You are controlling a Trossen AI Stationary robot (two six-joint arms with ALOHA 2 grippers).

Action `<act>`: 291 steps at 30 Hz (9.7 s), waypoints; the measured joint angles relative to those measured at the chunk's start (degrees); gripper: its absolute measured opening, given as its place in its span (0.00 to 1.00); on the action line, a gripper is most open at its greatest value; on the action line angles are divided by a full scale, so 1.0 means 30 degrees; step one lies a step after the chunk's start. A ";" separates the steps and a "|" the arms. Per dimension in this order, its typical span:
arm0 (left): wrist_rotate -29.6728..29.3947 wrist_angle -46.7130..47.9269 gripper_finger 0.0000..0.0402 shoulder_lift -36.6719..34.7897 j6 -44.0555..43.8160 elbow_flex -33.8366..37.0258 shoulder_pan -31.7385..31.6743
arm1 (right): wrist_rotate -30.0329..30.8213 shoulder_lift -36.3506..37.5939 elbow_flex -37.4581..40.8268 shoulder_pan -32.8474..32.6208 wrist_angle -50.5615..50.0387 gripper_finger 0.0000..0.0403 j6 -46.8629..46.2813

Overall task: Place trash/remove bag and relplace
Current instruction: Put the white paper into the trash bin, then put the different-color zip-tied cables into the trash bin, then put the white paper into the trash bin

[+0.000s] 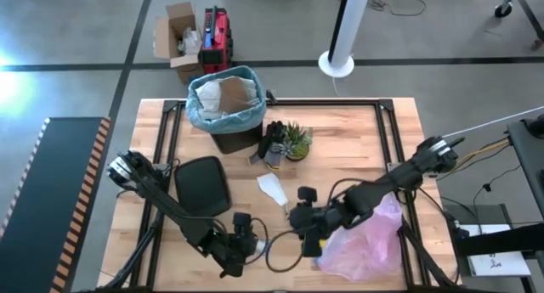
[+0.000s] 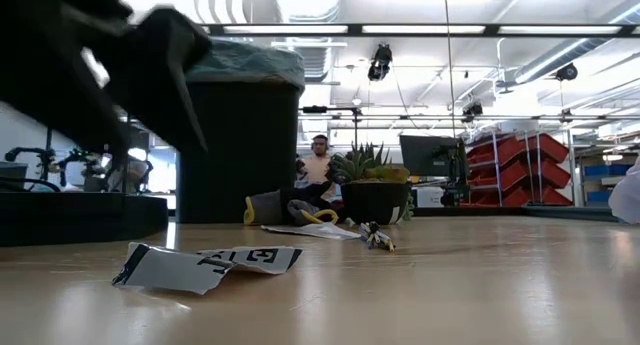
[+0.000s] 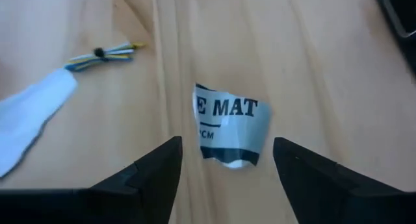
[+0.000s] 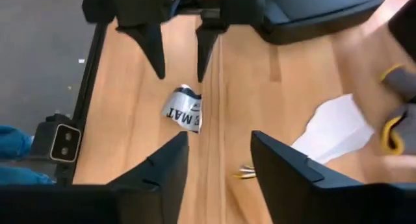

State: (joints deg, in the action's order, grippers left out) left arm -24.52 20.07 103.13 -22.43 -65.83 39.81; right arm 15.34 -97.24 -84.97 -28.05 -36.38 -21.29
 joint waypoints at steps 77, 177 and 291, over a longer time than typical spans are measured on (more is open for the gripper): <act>-0.2099 0.5962 0.11 -1.4036 -0.0178 -0.1263 -1.8325 | 0.8281 -0.3730 0.3416 -0.2112 0.2962 0.52 -2.2937; -0.2307 0.0661 0.45 -0.4950 -1.5297 0.1269 -0.1209 | -0.5108 -0.6339 -1.0621 1.5141 1.1191 0.04 0.4997; 0.0699 0.6479 0.39 -0.0407 -1.4081 0.0157 -0.6886 | 0.3074 -0.3322 0.7061 0.2322 0.8136 0.59 0.3199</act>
State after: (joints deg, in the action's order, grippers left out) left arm -22.42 39.50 101.91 -64.67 -65.36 19.15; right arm 24.56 -107.21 -63.78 -21.09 -11.97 -11.70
